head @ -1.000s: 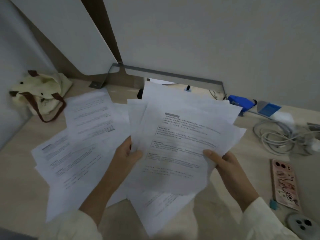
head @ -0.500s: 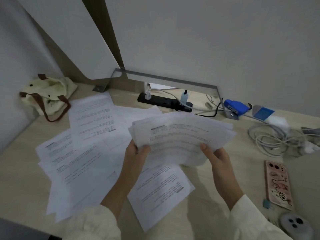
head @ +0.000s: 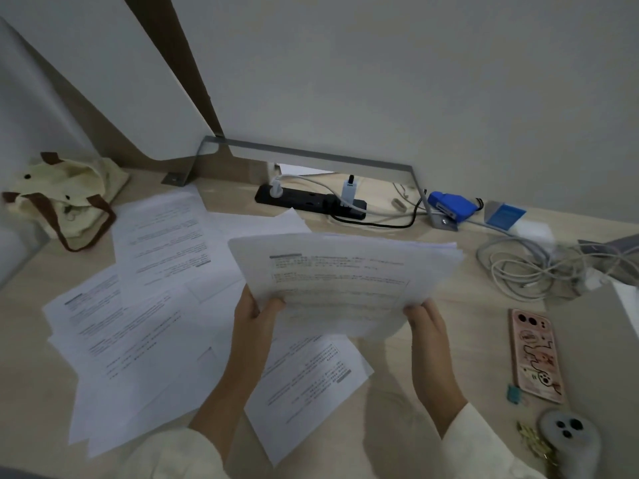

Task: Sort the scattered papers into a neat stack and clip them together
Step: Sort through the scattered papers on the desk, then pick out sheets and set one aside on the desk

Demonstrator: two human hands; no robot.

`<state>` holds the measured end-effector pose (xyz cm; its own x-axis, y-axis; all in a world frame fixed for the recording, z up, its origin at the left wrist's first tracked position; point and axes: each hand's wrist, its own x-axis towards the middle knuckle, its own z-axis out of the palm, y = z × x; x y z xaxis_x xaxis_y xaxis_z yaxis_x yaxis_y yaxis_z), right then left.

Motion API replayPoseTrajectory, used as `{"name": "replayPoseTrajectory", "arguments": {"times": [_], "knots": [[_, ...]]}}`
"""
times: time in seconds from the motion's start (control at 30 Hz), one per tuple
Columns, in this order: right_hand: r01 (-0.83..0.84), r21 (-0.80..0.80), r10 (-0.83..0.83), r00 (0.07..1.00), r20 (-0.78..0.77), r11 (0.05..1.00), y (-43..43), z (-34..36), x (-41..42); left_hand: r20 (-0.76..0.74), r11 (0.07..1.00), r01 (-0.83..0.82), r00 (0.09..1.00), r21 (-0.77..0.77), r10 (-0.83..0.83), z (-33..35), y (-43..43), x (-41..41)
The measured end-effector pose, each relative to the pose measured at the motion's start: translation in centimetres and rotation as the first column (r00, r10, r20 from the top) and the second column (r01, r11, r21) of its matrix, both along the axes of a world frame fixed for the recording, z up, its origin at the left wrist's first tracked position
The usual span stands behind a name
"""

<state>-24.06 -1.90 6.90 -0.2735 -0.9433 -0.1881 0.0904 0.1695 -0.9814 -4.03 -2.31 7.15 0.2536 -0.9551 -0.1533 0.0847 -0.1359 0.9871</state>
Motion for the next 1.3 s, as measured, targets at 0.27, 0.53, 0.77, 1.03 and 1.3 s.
{"name": "replayPoseTrajectory", "arguments": {"times": [0.27, 0.53, 0.77, 1.03, 1.3], "knots": [[-0.049, 0.179, 0.066, 0.994, -0.090, 0.983, 0.6, -1.7, -1.0, 0.059, 0.977, 0.155, 0.985, 0.150, -0.165, -1.6, -0.2, -1.2], [0.177, 0.334, -0.095, 0.965, -0.245, 0.926, 3.2, -3.1, -8.0, 0.115, 0.885, 0.331, 0.916, 0.327, -0.384, -4.1, -0.5, -6.4], [0.283, 0.513, -0.090, 0.925, -0.368, 0.810, 6.8, -7.2, -11.5, 0.161, 0.726, 0.462, 0.778, 0.509, -0.608, -9.3, 1.2, -10.6], [0.345, 0.463, 0.041, 0.765, -0.642, 0.816, 6.2, -7.3, -11.0, 0.191, 0.673, 0.461, 0.726, 0.578, -0.661, -9.9, 0.5, -8.3], [-0.113, 0.496, 0.418, 0.713, -0.563, 0.861, 1.5, -8.2, -1.6, 0.386, 0.828, 0.257, 0.790, 0.498, -0.477, -9.9, 0.0, 2.5]]}}
